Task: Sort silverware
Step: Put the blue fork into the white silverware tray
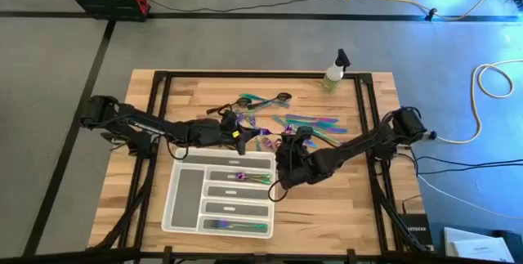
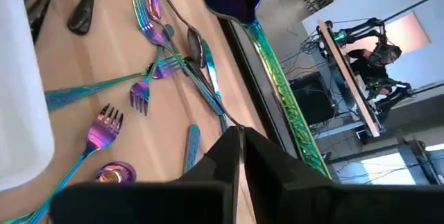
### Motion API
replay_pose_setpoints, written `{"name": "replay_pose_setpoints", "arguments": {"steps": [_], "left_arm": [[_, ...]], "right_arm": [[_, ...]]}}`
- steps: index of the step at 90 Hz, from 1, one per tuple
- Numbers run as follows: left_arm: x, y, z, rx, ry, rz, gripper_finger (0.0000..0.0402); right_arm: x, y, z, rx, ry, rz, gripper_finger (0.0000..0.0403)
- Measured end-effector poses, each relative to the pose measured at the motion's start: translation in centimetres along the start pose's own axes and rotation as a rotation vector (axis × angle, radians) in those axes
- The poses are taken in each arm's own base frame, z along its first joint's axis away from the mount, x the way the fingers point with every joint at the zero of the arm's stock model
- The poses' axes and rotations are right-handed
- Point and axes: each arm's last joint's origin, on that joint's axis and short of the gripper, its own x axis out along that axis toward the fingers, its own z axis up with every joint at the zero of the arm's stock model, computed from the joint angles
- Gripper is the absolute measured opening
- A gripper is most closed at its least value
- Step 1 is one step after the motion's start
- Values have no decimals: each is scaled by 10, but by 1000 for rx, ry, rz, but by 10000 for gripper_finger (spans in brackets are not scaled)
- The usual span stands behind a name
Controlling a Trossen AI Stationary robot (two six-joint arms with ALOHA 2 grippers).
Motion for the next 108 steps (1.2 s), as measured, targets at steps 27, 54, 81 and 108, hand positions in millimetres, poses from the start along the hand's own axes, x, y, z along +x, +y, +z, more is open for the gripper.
{"name": "replay_pose_setpoints", "arguments": {"steps": [27,54,81,108], "left_arm": [[0,0,-1,-1,28,-13,0],[0,4,-7,-77,129,-26,0],[6,22,3,-283,236,-31,0],[4,49,9,-423,384,82,0]], "right_arm": [[-1,0,0,0,-1,-3,5],[-9,8,0,15,11,161,5],[-27,21,1,68,37,404,5],[-47,30,-8,-12,63,533,5]]}}
